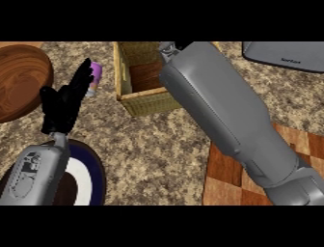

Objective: Pick the eggplant from the cutting board and place it in the basket

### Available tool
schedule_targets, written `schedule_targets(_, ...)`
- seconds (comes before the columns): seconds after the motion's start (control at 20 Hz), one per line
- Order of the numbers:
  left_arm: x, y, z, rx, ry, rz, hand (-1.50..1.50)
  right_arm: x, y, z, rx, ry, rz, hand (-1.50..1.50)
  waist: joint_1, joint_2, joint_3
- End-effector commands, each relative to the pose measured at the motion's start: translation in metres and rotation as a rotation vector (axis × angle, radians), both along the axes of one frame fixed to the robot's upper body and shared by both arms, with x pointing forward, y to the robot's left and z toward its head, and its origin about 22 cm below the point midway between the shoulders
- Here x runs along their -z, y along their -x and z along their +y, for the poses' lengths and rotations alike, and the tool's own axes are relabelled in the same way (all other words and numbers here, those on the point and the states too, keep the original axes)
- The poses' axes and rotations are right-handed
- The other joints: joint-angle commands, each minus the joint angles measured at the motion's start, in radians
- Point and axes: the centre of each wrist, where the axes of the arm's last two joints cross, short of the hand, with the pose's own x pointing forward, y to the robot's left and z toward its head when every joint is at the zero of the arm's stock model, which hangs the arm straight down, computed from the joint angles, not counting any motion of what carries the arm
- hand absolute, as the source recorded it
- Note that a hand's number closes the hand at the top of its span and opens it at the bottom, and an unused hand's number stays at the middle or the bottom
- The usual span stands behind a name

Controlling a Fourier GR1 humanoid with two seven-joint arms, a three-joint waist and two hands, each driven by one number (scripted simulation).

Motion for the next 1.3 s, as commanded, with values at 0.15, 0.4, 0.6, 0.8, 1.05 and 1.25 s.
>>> schedule_targets(0.15, -0.002, -0.002, 0.001, -0.005, -0.006, -0.011, 0.00, -0.024, -0.019, 0.012, 0.190, -0.076, 0.105, 1.50, -0.003, 0.007, -0.001)
schedule_targets(0.4, -0.002, -0.002, -0.002, -0.002, -0.005, -0.021, 0.00, -0.021, -0.032, 0.010, 0.261, -0.075, 0.177, 1.50, -0.010, 0.014, 0.002)
schedule_targets(0.6, 0.007, 0.000, 0.006, -0.024, -0.001, -0.009, 0.00, -0.029, -0.037, 0.013, 0.310, -0.075, 0.241, 1.50, -0.022, 0.010, 0.001)
schedule_targets(0.8, 0.005, -0.002, -0.003, -0.025, 0.006, -0.010, 0.00, -0.018, -0.045, 0.008, 0.344, -0.085, 0.276, 1.50, -0.034, 0.013, 0.003)
schedule_targets(1.05, -0.001, -0.005, 0.006, -0.042, 0.009, -0.011, 0.00, -0.012, -0.050, 0.005, 0.363, -0.120, 0.302, 1.50, -0.047, 0.010, 0.005)
schedule_targets(1.25, 0.006, 0.000, 0.006, -0.060, 0.014, -0.008, 0.00, -0.016, -0.051, 0.006, 0.357, -0.144, 0.310, 1.50, -0.052, 0.004, 0.006)
